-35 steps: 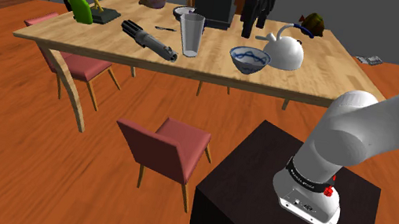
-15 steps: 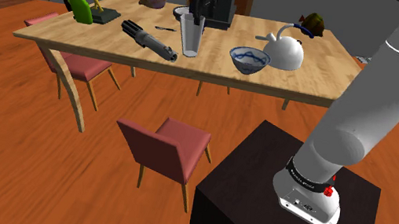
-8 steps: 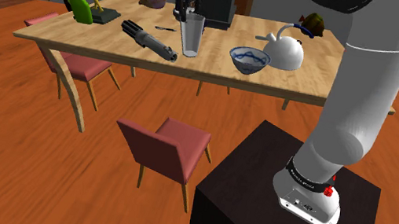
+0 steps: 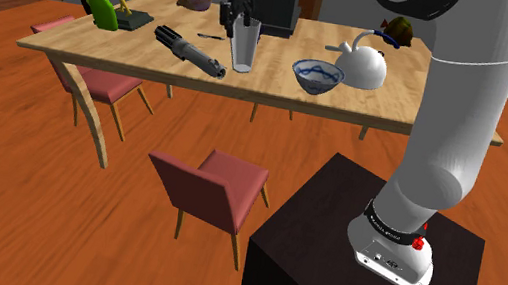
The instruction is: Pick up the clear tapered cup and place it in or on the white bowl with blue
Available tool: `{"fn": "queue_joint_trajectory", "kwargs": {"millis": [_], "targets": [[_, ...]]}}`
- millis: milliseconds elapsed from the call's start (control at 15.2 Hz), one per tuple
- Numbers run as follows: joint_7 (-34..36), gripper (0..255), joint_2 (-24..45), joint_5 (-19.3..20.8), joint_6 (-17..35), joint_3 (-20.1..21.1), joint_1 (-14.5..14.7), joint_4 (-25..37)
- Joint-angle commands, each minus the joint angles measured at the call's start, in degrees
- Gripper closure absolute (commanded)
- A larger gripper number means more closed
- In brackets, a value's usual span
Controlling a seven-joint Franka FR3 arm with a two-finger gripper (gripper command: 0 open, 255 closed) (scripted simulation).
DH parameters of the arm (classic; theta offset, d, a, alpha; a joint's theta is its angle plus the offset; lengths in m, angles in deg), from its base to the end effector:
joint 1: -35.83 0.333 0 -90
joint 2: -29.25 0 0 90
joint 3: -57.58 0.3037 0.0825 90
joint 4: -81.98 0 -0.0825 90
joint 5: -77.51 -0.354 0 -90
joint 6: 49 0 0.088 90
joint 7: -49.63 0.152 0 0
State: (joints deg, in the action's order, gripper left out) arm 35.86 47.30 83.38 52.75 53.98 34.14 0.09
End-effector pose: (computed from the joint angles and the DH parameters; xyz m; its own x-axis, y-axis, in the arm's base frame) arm 0.6248 -0.0667 0.4685 0.9855 0.1699 0.0012 0.1685 -0.9779 0.1239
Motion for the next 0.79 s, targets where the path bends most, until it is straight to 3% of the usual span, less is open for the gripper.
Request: {"fn": "queue_joint_trajectory", "kwargs": {"millis": [0, 462, 528, 726], "targets": [[-0.01, 0, -0.13, 0.01, 1.25, -0.04, -0.09, -1.34], [-0.01, 0, -0.11, 0.01, 1.23, -0.05, -0.09, -1.31], [-0.01, 255, -0.11, 0.01, 1.23, -0.05, -0.09, -1.31], [-0.01, 255, -0.11, 0.01, 1.23, -0.05, -0.09, -1.31]]}}
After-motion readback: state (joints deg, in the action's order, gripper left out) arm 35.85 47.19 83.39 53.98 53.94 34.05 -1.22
